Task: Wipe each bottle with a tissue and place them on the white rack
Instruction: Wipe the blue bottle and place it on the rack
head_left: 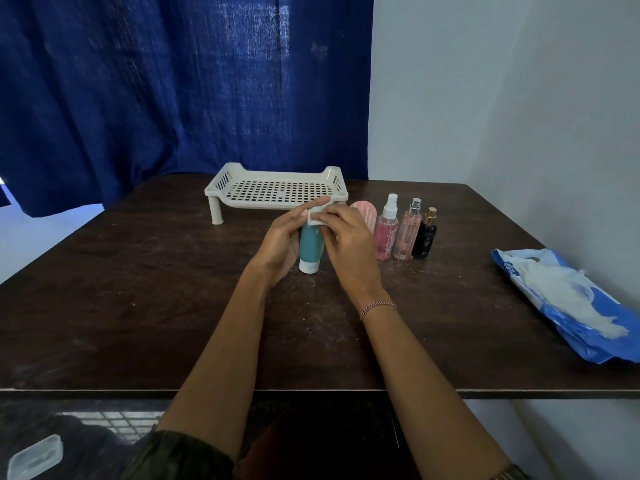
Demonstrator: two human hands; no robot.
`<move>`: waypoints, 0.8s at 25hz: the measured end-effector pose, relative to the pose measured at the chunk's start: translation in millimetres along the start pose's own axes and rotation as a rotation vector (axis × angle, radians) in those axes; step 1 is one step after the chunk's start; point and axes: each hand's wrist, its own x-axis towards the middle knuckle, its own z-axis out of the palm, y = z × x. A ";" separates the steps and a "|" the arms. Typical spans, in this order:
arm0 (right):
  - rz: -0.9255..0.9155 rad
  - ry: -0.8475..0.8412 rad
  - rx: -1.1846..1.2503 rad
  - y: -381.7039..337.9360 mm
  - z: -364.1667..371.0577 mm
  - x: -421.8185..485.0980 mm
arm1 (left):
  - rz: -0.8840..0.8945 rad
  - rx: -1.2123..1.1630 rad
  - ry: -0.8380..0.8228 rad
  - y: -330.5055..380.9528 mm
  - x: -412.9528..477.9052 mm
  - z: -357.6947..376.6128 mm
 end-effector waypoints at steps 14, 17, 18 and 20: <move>0.070 0.032 -0.035 -1.4 1.2 1.2 | -0.003 0.075 0.092 -0.5 -0.8 5.1; 0.135 0.033 -0.032 -1.6 1.5 1.6 | -0.004 0.129 0.093 0.6 -2.0 5.6; 0.148 0.033 -0.030 -2.0 1.5 1.4 | -0.002 0.141 0.094 0.6 -1.8 5.0; 0.135 0.030 -0.034 -2.3 0.7 1.4 | 0.008 0.150 0.096 -0.1 -1.5 4.2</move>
